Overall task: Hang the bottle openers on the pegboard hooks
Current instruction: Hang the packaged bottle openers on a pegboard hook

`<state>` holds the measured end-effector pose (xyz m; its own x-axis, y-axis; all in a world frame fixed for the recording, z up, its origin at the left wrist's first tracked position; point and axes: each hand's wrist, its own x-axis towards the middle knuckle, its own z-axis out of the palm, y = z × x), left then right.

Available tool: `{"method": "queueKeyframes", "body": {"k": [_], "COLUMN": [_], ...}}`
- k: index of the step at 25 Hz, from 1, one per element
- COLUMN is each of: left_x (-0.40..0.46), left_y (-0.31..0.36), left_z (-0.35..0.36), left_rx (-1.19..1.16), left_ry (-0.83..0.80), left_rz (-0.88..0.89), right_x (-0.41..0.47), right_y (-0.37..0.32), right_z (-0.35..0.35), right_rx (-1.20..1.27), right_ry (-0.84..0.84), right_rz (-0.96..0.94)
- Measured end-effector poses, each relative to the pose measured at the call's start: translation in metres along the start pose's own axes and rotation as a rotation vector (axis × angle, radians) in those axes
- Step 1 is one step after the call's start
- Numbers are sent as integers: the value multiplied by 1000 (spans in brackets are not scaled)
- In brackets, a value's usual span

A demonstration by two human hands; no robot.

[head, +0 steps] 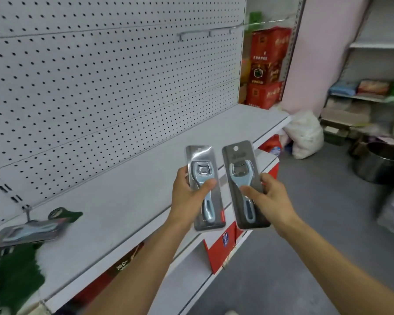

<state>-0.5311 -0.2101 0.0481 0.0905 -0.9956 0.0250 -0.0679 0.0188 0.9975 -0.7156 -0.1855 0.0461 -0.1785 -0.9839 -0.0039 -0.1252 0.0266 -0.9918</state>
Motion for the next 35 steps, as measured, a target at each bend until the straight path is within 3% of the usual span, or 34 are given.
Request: {"method": "queueKeyframes", "body": {"k": [11,19,35], "left_x": [141,246,376], "left_y": [20,40,113], "left_z": [151,247,432], "left_rx": [-81,-54,-74], "left_ry": [16,28,396], "left_rz": [61,51,202], "right_x": [185,331,584], "right_y": [2,-9,-60], "right_z": [-103,-168,-295], "right_rx": [112,159,258], "right_ry": [73,26,-378], "right_rz": [-41,-64,-300]}}
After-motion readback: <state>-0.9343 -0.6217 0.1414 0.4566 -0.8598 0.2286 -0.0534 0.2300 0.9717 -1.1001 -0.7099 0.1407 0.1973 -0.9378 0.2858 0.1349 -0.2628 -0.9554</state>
